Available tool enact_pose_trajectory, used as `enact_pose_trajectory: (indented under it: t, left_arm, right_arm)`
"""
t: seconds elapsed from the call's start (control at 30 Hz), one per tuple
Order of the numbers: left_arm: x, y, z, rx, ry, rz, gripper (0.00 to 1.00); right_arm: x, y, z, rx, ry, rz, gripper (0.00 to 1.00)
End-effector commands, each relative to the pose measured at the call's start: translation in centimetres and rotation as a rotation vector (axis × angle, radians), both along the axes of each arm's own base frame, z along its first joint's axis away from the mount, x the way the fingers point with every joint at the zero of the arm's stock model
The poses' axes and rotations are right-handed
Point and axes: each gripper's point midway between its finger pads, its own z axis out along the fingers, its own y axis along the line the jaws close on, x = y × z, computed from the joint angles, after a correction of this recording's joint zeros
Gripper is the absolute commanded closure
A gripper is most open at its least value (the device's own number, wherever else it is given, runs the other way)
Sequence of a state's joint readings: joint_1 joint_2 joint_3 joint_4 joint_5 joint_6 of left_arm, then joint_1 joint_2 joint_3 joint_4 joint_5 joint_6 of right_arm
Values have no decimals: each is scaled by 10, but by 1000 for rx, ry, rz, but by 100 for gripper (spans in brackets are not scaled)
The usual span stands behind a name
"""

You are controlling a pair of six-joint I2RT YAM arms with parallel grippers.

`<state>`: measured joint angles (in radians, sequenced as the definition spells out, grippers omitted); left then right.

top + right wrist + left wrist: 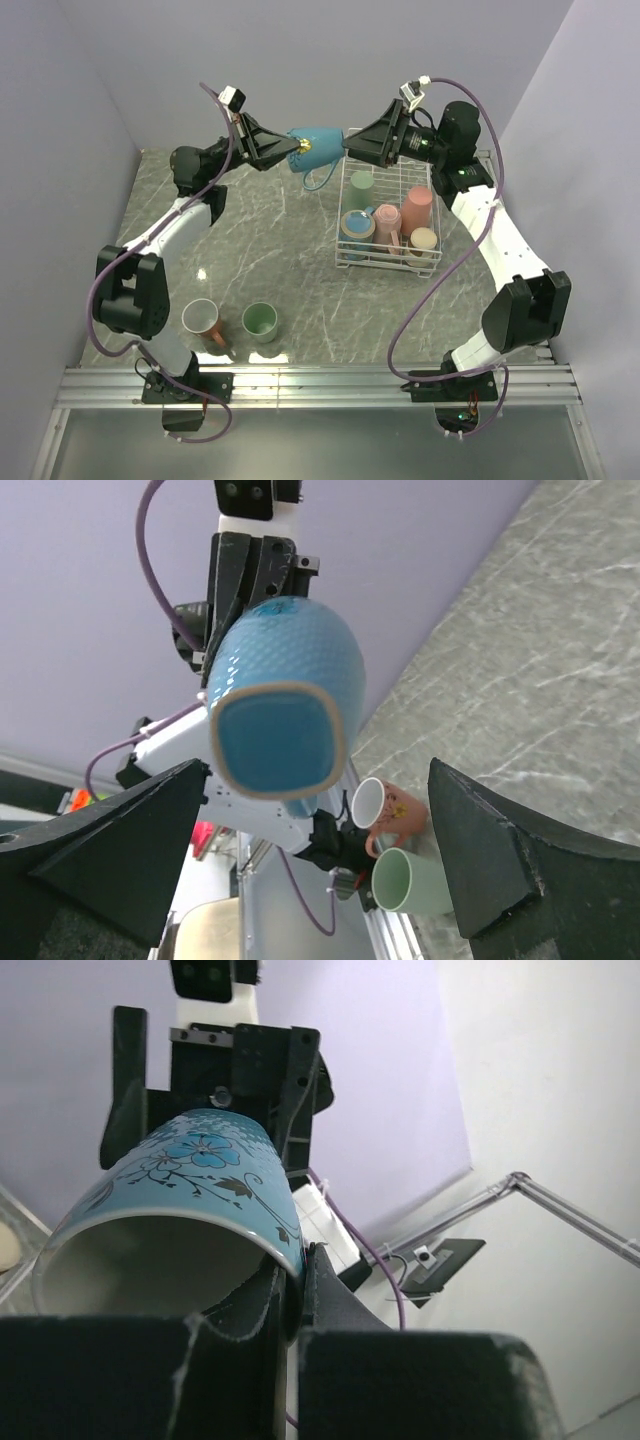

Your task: Load the cups into the dish rack

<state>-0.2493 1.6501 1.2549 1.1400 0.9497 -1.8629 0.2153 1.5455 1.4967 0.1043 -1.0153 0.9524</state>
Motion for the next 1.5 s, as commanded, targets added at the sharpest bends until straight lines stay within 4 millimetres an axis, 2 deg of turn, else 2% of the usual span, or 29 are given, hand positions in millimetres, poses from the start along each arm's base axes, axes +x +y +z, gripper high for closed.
enact_pose_trajectory:
  t: [0.0,0.23,0.4,0.47,0.57,0.6,0.67,0.7,0.73,0.8,0.87,0.93,0.97,1.0,1.07,1.13,1.2,1.23,1.27,1.3,1.33,1.37,1.43,1.47]
  left_arm:
    - [-27,3,28,-98,-131,-40,100]
    - [-23,-17,25,-66,-120,-57,100]
    - [-18,-20,21,-75,-106,-44,100]
    - [-18,-20,21,-82,-104,-45,99]
    - [-14,-21,18,-67,-84,-28,99]
    - [-12,-22,16,-60,-90,-13,100]
    - [-6,-22,13,-47,-74,10,100]
    - [-6,-22,13,-46,-73,15,99]
    - [-5,-23,9,-42,-64,15,99]
    - [-3,-24,5,-33,-51,16,79]
    - [0,-24,-2,-9,-44,32,58]
    - [7,-25,-16,30,10,52,49]
    - [7,-21,-15,45,-11,77,43]
    - [12,-20,-27,77,40,91,42]
    - [14,-12,-31,115,14,139,39]
    - [19,-6,-46,188,81,176,39]
    - [29,2,-59,270,63,254,38]
    - [31,8,-77,351,90,284,38]
    - [33,10,-84,389,97,303,38]
    - [39,15,-82,425,91,354,38]
    - [38,19,-102,502,167,360,38]
    - [39,23,-108,556,122,388,38]
    - [46,33,-115,624,134,459,38]
    - [44,38,-126,679,144,471,38]
  right_arm:
    - [-12,6,22,49,-82,61,0]
    - [-15,25,26,-2,-108,76,0]
    - [-18,33,24,-22,-118,88,0]
    - [-19,35,20,-30,-107,91,16]
    - [-21,35,18,-32,-104,93,31]
    - [-21,35,17,-34,-107,91,45]
    - [-21,35,16,-35,-106,88,64]
    - [-21,34,17,-36,-106,83,78]
    - [-20,34,17,-38,-105,79,87]
    - [-19,34,20,-39,-120,72,100]
    - [-19,34,20,-47,-115,71,100]
    - [-15,29,22,-53,-115,52,100]
    - [-12,27,21,-58,-113,41,100]
    - [-8,20,21,-67,-110,22,100]
    - [0,12,20,-77,-106,-7,100]
    - [11,-5,19,-84,-95,-55,100]
    - [22,-19,16,-96,-78,-106,100]
    - [34,-34,13,-107,-73,-156,100]
    - [41,-42,11,-116,-65,-182,100]
    - [46,-49,10,-132,-52,-211,100]
    - [55,-62,8,-162,-44,-263,100]
    - [67,-69,-2,-221,-64,-294,100]
    - [84,-89,-6,-314,-35,-422,100]
    - [98,-101,-19,-363,-21,-469,100]
